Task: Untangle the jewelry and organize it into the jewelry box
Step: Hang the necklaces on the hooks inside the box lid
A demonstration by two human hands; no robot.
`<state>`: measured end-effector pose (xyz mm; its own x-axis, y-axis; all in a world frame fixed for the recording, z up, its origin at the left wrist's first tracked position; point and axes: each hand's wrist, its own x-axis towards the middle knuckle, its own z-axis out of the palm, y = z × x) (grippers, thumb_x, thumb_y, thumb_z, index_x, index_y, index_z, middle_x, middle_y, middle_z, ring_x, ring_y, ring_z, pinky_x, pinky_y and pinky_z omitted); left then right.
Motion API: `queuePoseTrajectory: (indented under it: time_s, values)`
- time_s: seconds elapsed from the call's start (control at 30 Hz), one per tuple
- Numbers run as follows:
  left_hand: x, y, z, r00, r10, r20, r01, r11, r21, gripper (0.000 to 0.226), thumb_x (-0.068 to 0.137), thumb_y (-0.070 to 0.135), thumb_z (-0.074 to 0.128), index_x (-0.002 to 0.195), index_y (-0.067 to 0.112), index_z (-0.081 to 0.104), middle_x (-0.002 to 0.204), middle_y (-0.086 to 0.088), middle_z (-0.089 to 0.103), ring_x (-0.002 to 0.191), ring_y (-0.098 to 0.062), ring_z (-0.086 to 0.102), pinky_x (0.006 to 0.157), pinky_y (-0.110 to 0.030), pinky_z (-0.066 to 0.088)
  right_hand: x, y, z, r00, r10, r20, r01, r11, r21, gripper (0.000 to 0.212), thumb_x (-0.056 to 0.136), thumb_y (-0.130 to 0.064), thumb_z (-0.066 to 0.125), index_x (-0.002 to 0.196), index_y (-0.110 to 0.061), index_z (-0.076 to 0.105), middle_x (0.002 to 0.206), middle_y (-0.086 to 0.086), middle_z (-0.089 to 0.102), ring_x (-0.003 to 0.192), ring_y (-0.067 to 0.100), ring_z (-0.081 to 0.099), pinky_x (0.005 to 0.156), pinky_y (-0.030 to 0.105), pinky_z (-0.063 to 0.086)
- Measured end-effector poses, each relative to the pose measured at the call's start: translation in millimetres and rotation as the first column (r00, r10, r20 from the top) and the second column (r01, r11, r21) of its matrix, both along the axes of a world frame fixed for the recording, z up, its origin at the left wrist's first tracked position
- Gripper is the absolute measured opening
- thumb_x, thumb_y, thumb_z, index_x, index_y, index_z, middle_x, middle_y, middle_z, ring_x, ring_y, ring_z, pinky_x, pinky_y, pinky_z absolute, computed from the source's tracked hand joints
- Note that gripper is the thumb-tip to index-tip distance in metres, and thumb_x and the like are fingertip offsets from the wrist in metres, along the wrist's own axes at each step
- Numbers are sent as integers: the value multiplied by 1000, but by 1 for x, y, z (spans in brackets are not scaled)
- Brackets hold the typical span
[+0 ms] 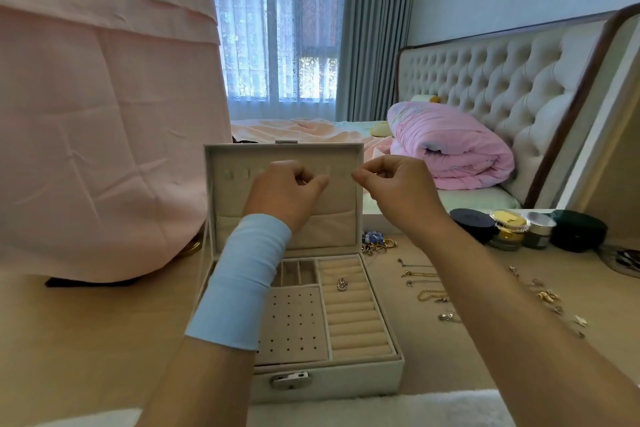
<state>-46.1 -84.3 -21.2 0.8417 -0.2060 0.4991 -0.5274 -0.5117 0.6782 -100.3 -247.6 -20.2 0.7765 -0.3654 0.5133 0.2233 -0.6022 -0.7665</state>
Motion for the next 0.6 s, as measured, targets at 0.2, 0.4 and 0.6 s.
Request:
queuePoseTrajectory:
  time_s: [0.2, 0.4, 0.6]
  values:
    - [17, -18, -4, 982, 189, 20, -188, 981, -40, 26, 83, 34, 62, 61, 19, 60, 69, -1, 65, 72, -23, 61, 66, -25, 44, 34, 9, -7, 962, -207, 175, 214, 977, -20, 6, 82, -27, 78, 79, -22, 76, 68, -9, 68, 68, 6, 63, 69, 30, 55]
    - [21, -30, -4, 983, 175, -60, -172, 984, 54, 32, 81, 34, 58, 57, 14, 57, 56, 0, 54, 62, -25, 55, 60, -26, 46, 45, 11, -8, 934, -292, 206, 324, 936, -141, 8, 84, -18, 69, 84, -18, 76, 73, -4, 72, 71, 15, 66, 67, 35, 55]
    - [23, -27, -14, 975, 164, -153, -146, 982, 122, 33, 82, 32, 59, 54, 15, 54, 55, 1, 52, 58, -20, 50, 56, -24, 36, 45, 10, -25, 942, -308, 135, 334, 899, -284, 9, 84, -19, 66, 84, -15, 74, 77, 3, 73, 75, 25, 68, 68, 39, 57]
